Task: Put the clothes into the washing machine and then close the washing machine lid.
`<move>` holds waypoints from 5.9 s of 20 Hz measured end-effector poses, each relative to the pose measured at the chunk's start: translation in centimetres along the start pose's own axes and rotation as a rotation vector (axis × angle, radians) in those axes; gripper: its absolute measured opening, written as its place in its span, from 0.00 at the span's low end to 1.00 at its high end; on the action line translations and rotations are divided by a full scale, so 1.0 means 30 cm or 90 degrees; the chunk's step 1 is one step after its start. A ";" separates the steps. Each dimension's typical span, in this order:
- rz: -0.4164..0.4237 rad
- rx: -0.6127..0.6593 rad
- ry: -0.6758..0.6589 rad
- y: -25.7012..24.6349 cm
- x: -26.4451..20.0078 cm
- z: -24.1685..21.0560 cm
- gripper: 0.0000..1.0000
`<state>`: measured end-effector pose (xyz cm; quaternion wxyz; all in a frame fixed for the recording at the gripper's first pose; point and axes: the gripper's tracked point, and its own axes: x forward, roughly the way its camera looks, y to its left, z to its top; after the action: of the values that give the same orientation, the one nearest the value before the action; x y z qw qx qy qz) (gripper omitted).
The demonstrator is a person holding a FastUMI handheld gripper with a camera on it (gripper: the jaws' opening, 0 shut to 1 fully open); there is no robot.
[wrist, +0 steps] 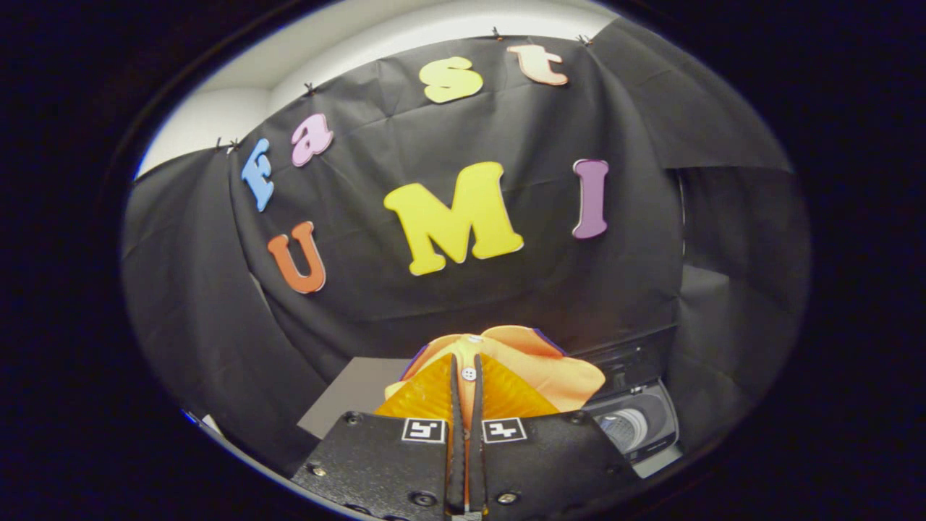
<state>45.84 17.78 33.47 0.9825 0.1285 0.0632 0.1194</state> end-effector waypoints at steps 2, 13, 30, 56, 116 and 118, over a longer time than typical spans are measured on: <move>-0.015 0.003 -0.007 -0.108 0.009 0.045 0.06; -0.045 0.004 0.075 -0.574 0.210 -0.097 0.06; -0.110 0.012 0.314 -0.871 0.613 -0.786 0.06; -0.237 0.062 0.572 -1.029 0.610 -1.360 0.09; -0.148 -0.128 0.019 -0.708 0.961 -0.168 0.96; -0.149 -0.135 0.011 -0.710 0.955 -0.165 0.96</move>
<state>77.32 6.15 20.35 0.9972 0.0146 0.0731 0.0110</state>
